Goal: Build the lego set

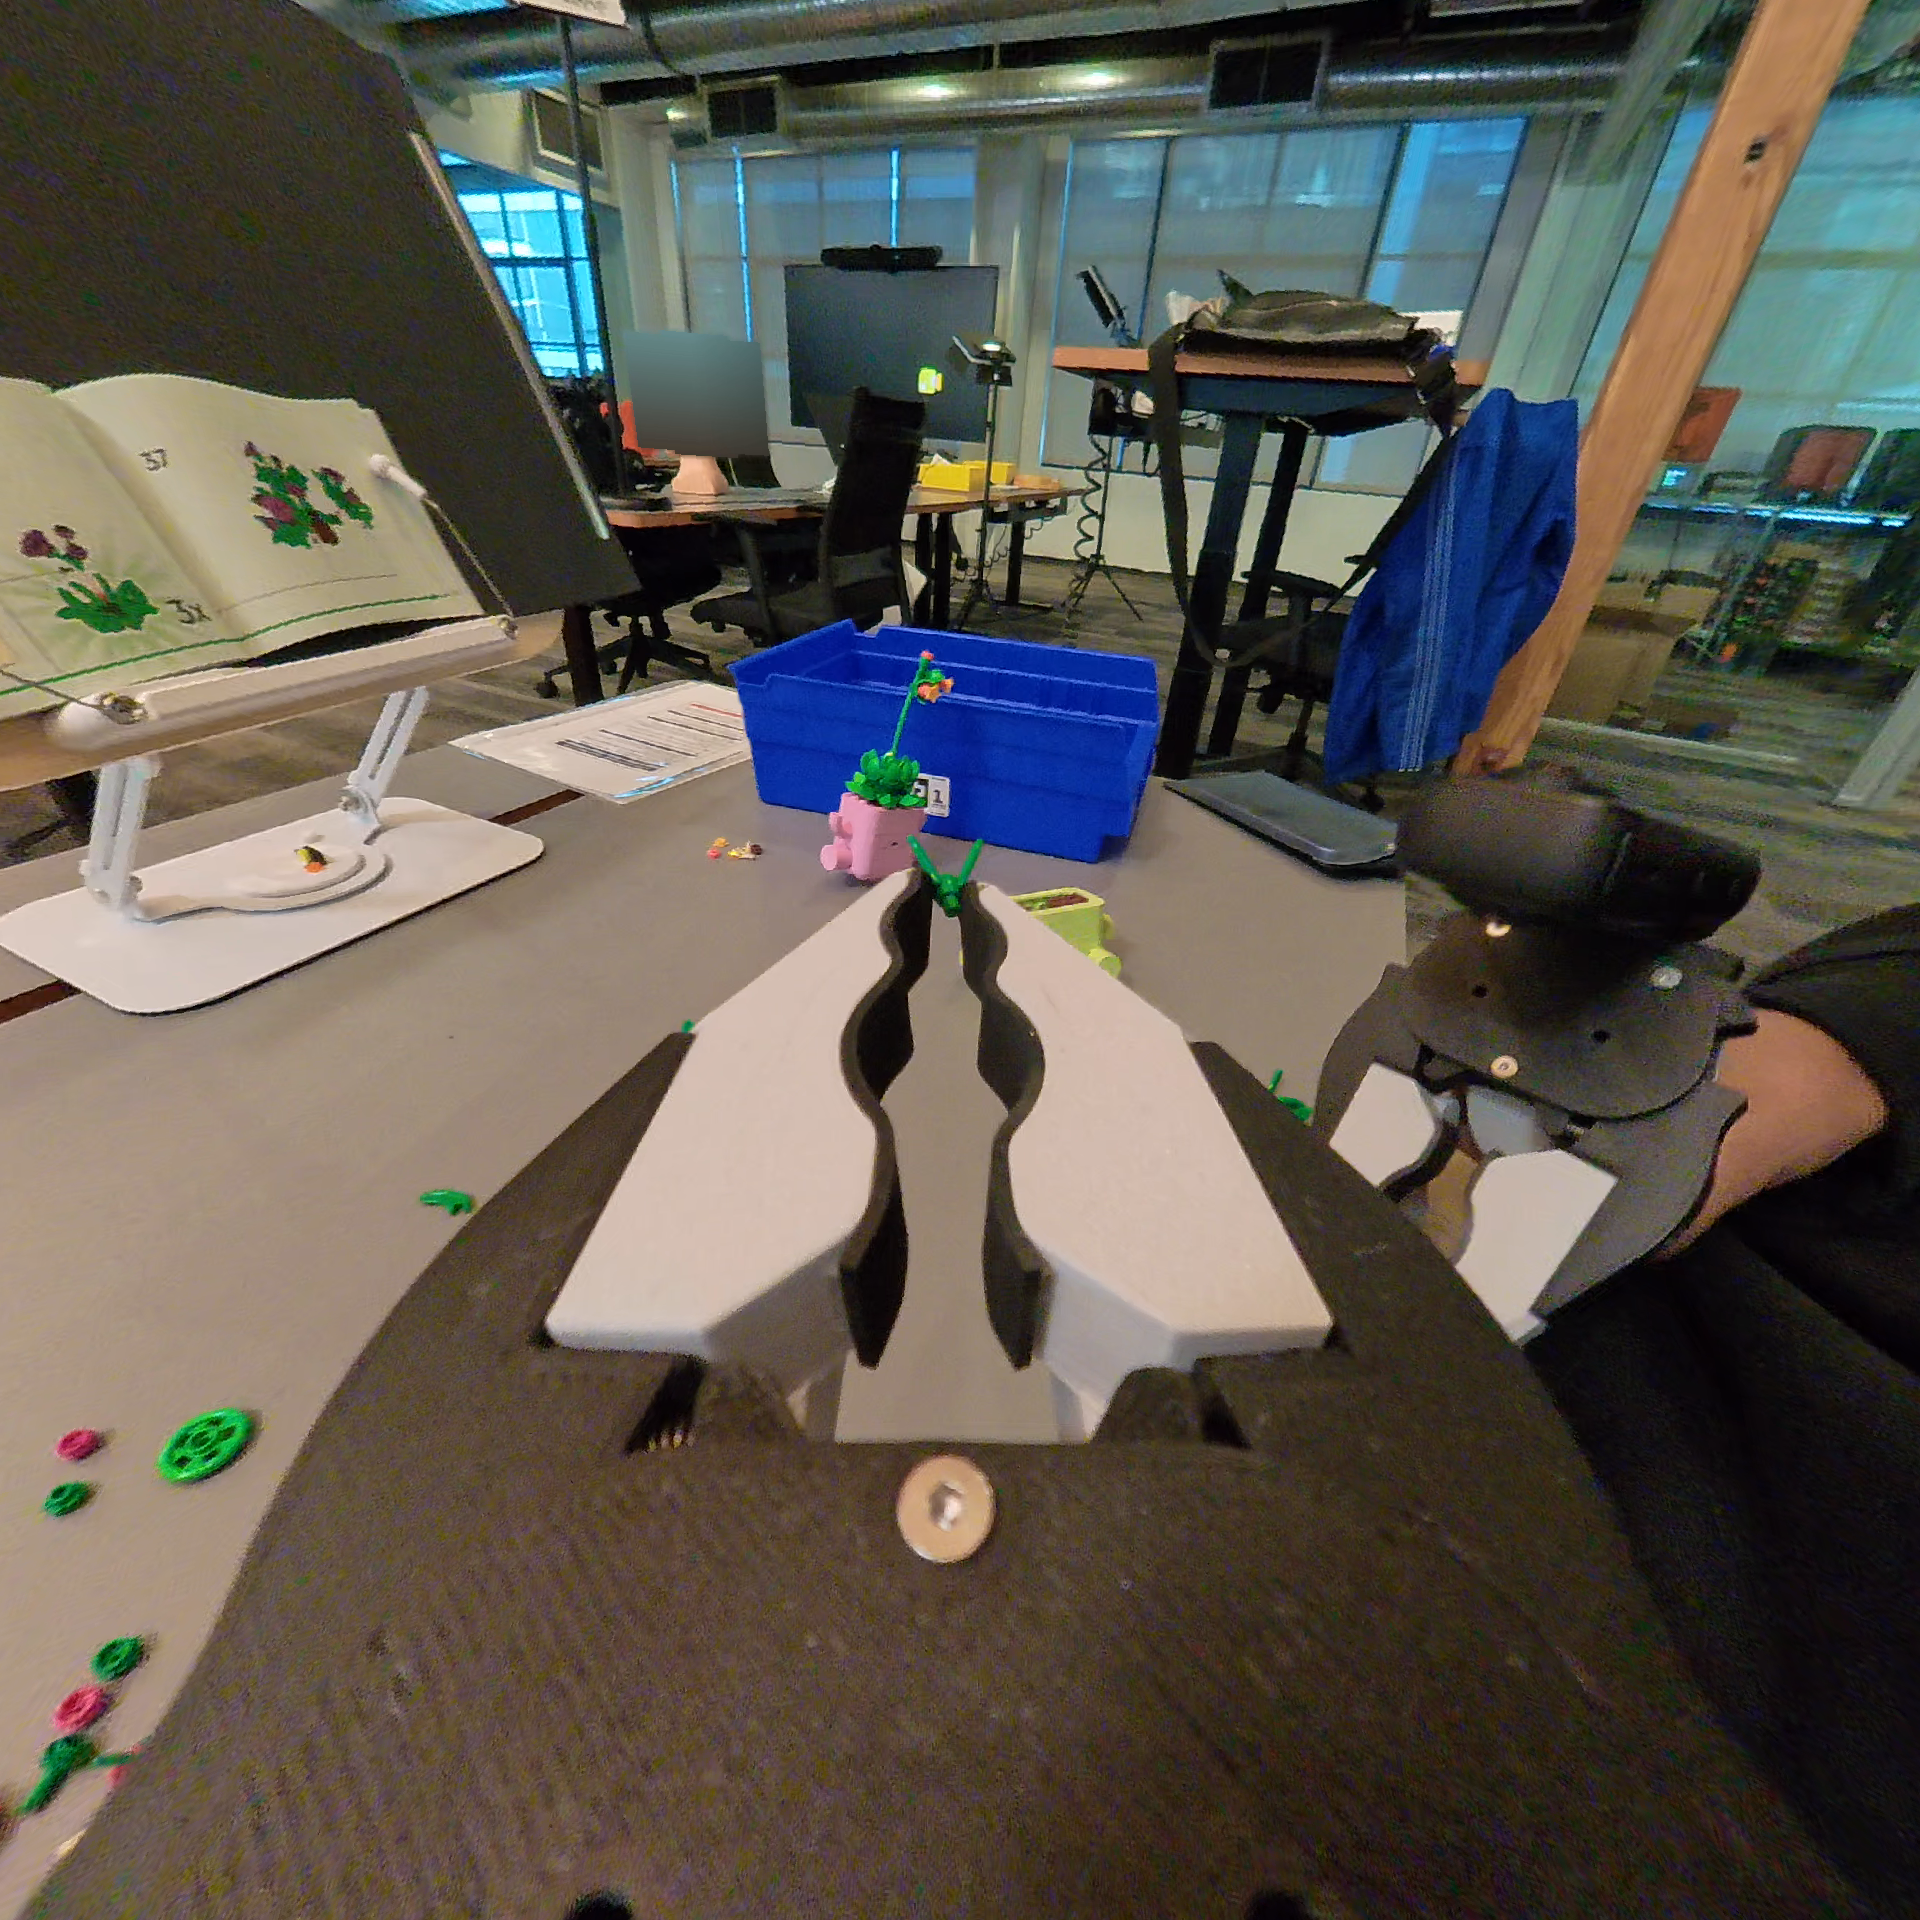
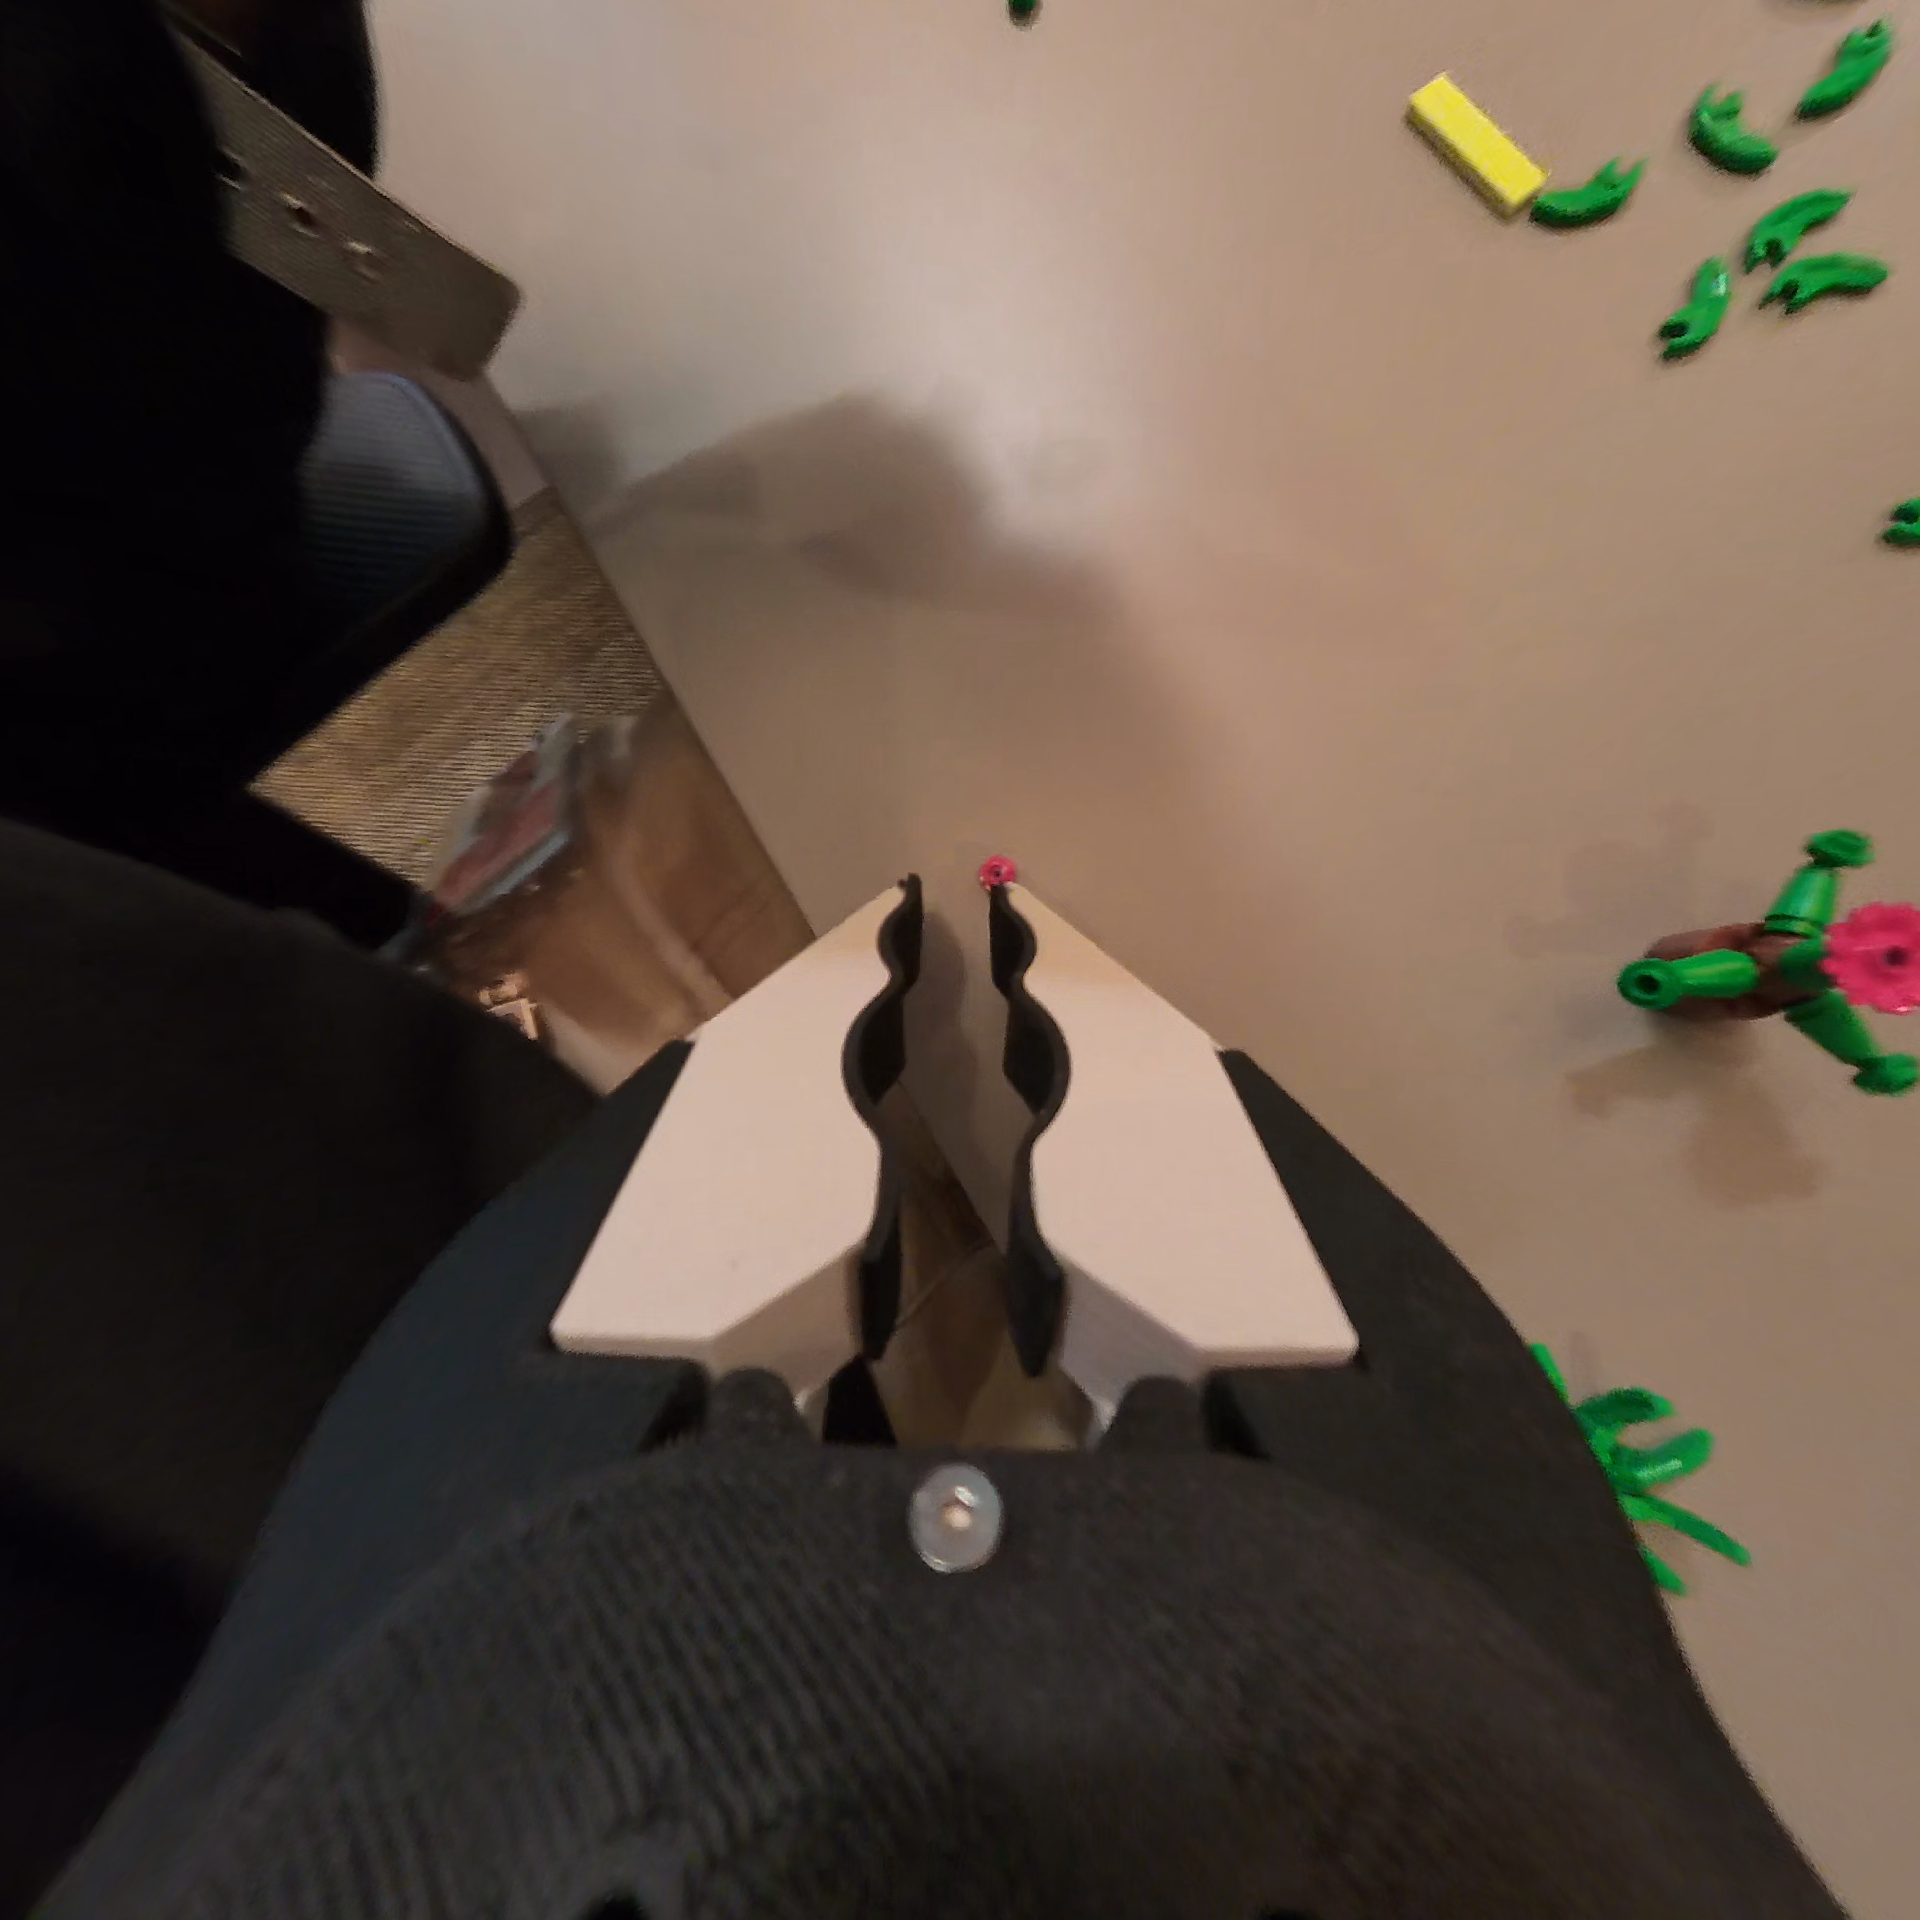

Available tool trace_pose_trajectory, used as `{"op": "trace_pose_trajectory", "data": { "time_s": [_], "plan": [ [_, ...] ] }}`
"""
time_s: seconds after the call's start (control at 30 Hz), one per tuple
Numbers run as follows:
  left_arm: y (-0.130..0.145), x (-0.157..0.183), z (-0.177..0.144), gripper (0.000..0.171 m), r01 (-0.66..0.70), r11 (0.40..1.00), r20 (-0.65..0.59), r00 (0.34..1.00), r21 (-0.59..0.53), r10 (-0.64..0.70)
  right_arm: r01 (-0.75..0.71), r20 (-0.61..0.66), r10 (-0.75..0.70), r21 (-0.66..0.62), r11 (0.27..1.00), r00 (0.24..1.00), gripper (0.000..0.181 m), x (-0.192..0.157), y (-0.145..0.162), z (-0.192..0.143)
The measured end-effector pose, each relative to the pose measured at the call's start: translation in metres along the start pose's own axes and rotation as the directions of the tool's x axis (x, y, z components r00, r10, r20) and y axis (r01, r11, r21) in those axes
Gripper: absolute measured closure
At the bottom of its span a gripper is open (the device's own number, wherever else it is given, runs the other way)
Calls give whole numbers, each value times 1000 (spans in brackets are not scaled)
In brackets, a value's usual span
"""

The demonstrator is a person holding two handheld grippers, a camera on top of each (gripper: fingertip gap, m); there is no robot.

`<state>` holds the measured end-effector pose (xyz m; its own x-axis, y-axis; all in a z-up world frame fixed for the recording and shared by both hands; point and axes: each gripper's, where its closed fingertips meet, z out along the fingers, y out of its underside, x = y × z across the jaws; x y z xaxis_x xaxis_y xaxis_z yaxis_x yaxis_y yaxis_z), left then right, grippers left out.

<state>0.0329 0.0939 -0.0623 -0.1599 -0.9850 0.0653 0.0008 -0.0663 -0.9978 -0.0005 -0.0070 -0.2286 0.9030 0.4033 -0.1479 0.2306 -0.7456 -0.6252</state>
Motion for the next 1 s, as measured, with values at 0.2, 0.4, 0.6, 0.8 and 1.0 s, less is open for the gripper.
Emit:
{"op": "trace_pose_trajectory", "data": {
  "time_s": [0.2,0.4,0.6,0.8,1.0],
  "plan": [
    [4,-31,-24,169,-2,1000,111,994,-11,4,54,-47,-53,16,998,997,166,11,-12,-8],
    [-4,-58,-56,169,48,996,188,980,72,-61,122,-89,-125,-35,992,988,167,16,-1,-8],
    [-8,-58,-57,169,116,982,137,981,146,-136,160,-54,-163,-62,985,985,169,13,1,-7],
    [-8,-58,-57,169,116,983,138,981,145,-136,169,3,-169,-70,983,986,169,6,0,3],
    [-7,-59,-58,169,124,981,134,980,147,-144,182,16,-181,-89,979,983,170,3,0,7]
  ]
}}
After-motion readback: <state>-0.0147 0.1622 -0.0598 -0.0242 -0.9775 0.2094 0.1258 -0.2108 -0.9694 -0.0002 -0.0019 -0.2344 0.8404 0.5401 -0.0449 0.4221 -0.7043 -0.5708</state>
